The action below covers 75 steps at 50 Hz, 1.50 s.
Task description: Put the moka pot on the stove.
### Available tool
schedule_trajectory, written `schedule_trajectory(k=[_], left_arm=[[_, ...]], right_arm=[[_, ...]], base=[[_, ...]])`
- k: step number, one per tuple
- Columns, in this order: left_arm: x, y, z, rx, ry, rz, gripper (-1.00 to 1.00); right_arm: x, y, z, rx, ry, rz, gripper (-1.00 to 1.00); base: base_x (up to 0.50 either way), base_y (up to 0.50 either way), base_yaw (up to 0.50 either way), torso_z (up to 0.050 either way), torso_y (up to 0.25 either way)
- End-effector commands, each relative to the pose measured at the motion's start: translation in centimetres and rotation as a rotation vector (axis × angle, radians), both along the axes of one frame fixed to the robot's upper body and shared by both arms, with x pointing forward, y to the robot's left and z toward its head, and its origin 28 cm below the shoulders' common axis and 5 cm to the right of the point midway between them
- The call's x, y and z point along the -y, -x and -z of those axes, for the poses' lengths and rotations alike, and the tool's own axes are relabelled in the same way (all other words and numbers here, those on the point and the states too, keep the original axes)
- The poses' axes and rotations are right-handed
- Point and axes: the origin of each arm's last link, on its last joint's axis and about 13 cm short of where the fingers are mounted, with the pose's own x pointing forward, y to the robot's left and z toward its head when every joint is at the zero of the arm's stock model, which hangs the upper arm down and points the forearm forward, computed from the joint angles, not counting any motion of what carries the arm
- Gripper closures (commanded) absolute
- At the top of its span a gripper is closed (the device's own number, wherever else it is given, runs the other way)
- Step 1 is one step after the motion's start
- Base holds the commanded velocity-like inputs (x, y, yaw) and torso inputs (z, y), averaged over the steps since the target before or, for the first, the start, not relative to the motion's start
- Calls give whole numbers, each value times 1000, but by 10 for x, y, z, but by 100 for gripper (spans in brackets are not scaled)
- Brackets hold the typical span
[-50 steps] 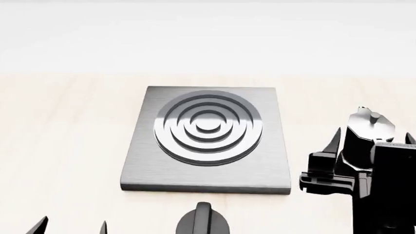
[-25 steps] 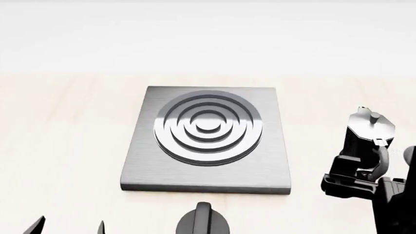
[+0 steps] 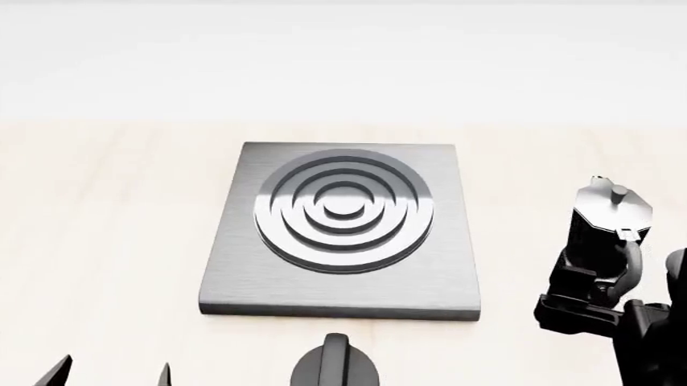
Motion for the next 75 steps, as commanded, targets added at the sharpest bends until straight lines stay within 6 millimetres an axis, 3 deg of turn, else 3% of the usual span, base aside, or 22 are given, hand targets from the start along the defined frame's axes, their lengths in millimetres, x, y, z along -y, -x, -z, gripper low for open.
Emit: schedule_trajectory(k=[1,42,75], left_arm=[[-1,1,-4,18,0,-2,-100],[-3,-4,-4,14,1,-8,-100],[-3,-3,-4,13,-2,-13,-100]], right_arm=[[8,-4,7,-21,-15,17,-100],[15,-22,-1,-53,24,43,-100],[18,-31,17,-87,-25,44,-100]], base=[[0,0,0,0,0],[0,0,0,0,0],[0,0,0,0,0]])
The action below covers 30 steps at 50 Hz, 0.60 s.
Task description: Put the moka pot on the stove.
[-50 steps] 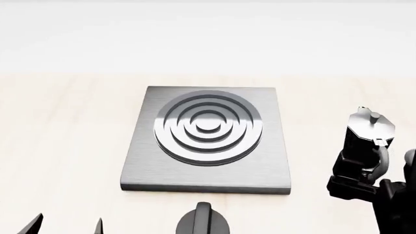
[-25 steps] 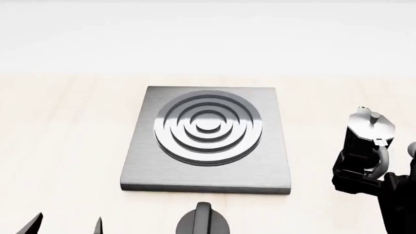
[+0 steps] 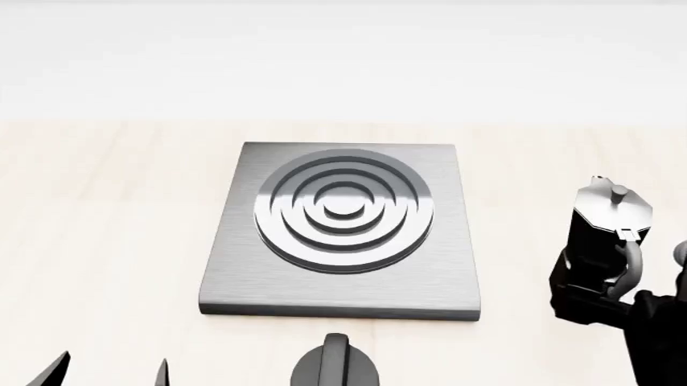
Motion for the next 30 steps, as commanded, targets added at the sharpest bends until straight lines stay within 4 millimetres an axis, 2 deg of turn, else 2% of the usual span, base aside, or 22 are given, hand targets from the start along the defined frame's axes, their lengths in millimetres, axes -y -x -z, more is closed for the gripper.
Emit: schedule_trajectory(k=[1,30], left_arm=[[-2,2,-3,17,1,-5,-100],[-3,2,-3,15,4,-11,-100]], right_arm=[[0,-3,2,-1,3,-7,-100],[-3,-18,2,5,-3,-30,-100]], base=[[0,0,0,0,0],[0,0,0,0,0]])
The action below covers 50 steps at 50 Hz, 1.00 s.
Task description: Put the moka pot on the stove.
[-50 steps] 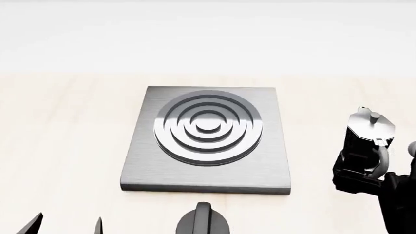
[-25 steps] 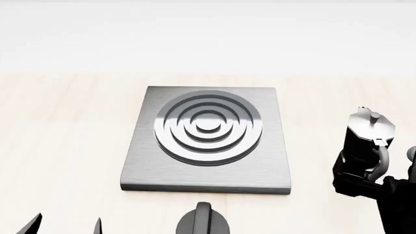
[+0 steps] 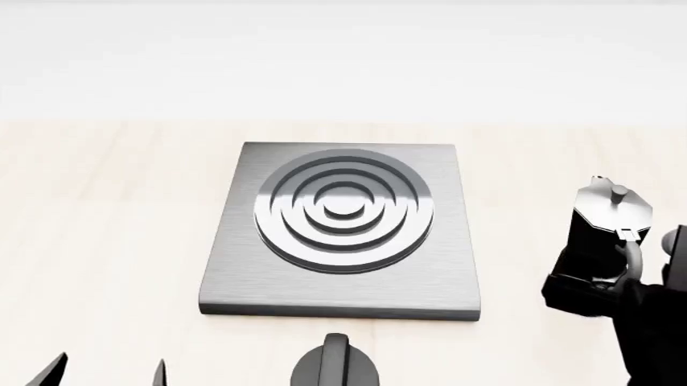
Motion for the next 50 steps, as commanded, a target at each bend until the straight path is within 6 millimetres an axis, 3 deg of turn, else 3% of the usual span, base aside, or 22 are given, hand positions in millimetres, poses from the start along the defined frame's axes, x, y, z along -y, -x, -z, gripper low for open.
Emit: schedule_trajectory(k=[1,19,40,41,50], left_arm=[[-2,1,-3,16,2,-5,-100],[-1,1,-3,17,0,0,-100],[-1,2,-5,23,2,2,-100],[-1,2,-5,23,0,1,-100],[-1,3,-5,24,3,1,-100]], right_arm=[[-1,-4,-1,5,15,-9,-100],[1,10,-3,16,19,-8,-100],[-5,9,-7,24,39,-37,-100],[-3,9,-6,24,39,-25,100],[-3,11,-6,23,30,-30,100]], base=[[0,0,0,0,0],[0,0,0,0,0],[0,0,0,0,0],[0,0,0,0,0],[0,0,0,0,0]])
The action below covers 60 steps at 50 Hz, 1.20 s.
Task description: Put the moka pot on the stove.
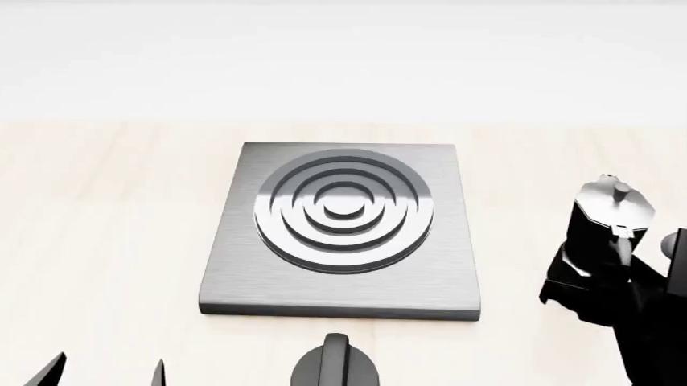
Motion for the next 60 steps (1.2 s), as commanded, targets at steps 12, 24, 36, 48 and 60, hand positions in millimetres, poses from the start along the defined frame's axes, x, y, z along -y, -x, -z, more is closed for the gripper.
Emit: schedule_trajectory(k=[12,24,36,48,60], left_arm=[[-1,1,-4,22,2,-4,-100],[-2,-3,-6,24,3,-6,-100],[-2,-3,-8,26,7,-4,-100],[-3,-3,-9,29,7,-5,-100],[-3,-1,-9,31,3,-3,-100]], right_arm=[[-8,10,-24,131,117,30,100],[-33,30,-87,335,259,-23,100],[-49,22,-86,357,317,-52,100],[-79,-14,-69,385,375,-100,100],[-95,-47,-68,403,342,-120,100]], base=[[0,0,0,0,0],[0,0,0,0,0],[0,0,0,0,0],[0,0,0,0,1],[0,0,0,0,1]])
